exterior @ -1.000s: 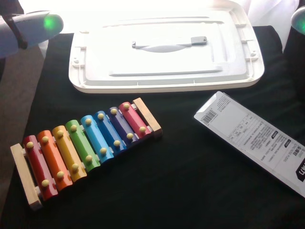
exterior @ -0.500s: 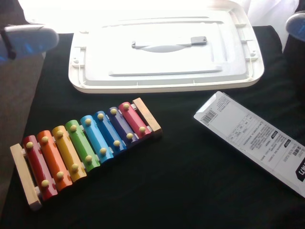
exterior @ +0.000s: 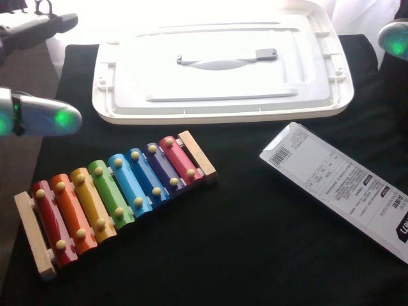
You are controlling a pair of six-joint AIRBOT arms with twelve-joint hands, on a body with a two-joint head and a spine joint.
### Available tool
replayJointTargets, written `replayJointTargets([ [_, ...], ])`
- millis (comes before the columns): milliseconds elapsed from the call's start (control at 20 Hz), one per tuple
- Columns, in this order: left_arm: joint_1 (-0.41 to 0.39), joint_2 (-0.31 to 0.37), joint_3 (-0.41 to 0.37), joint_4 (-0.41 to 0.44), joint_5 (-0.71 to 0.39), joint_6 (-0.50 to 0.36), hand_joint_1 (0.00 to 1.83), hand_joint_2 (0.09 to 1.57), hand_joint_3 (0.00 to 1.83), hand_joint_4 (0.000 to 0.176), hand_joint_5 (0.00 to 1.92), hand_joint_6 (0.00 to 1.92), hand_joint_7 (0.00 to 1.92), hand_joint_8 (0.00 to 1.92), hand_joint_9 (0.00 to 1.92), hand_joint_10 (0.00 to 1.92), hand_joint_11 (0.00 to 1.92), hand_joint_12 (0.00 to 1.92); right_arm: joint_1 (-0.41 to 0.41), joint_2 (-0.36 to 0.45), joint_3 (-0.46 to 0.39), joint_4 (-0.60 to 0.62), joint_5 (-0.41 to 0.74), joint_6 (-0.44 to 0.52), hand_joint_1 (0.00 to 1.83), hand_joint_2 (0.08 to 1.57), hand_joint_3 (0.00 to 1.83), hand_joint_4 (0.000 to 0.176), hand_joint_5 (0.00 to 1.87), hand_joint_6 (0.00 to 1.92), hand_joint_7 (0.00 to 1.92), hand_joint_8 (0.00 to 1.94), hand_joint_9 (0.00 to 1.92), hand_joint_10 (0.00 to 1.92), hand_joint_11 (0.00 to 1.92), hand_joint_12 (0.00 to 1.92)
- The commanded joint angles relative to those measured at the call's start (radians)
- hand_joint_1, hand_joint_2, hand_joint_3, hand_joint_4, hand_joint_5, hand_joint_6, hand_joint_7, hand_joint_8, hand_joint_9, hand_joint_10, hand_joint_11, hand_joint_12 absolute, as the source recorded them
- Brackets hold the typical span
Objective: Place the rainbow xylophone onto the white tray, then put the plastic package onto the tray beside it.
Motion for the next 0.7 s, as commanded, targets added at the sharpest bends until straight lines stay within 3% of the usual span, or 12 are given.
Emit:
replayJointTargets([
  [0,-0.041,0.002,0.003,0.036,-0.029,-0.023,0.38,0.83,0.00,0.042,0.00,0.00,0.00,0.00,0.00,0.00,0.00,0.00,0.006,-0.002,0.003,0.032,0.112,0.010,0.66,0.99,0.02,0.062,0.11,0.00,0.00,0.00,0.00,0.00,0.00,0.00],
  [100,-0.136,-0.023,0.002,0.198,0.088,-0.082,0.45,0.78,0.00,0.079,0.00,0.00,0.00,0.00,0.00,0.00,0.00,0.00,0.006,-0.003,0.002,0.032,0.112,0.010,0.63,0.96,0.00,0.071,0.11,0.00,0.00,0.00,0.00,0.00,0.00,0.00],
  [150,-0.160,-0.033,0.002,0.243,0.123,-0.096,0.44,0.77,0.00,0.039,0.00,0.00,0.00,0.00,0.00,0.00,0.00,0.00,0.006,-0.003,0.002,0.032,0.112,0.010,0.63,0.96,0.00,0.071,0.10,0.00,0.00,0.00,0.00,0.00,0.00,0.00],
  [200,-0.191,-0.053,0.004,0.331,0.162,-0.137,0.43,0.72,0.00,0.011,0.00,0.00,0.00,0.00,0.00,0.00,0.00,0.00,0.006,-0.003,0.002,0.032,0.112,0.010,0.60,0.96,0.00,0.076,0.10,0.00,0.00,0.00,0.00,0.00,0.00,0.00],
  [250,-0.211,-0.068,0.009,0.400,0.187,-0.184,0.43,0.71,0.00,0.000,0.00,0.00,0.00,0.00,0.00,0.00,0.00,0.00,0.006,-0.003,0.002,0.032,0.112,0.010,0.59,0.96,0.00,0.075,0.10,0.00,0.00,0.00,0.00,0.00,0.00,0.00],
  [400,-0.248,-0.096,0.027,0.536,0.211,-0.316,0.49,0.69,0.00,0.000,0.00,0.00,0.00,0.00,0.00,0.00,0.00,0.00,0.006,-0.003,0.002,0.032,0.112,0.010,0.62,0.99,0.01,0.065,0.10,0.00,0.00,0.00,0.00,0.00,0.00,0.00],
  [650,-0.232,-0.128,0.035,0.539,0.232,-0.321,0.65,0.70,0.00,0.000,0.00,0.00,0.00,0.00,0.00,0.00,0.00,0.00,0.006,-0.007,0.001,0.032,0.112,0.010,0.59,0.98,0.01,0.067,0.10,0.00,0.00,0.00,0.00,0.00,0.00,0.00],
])
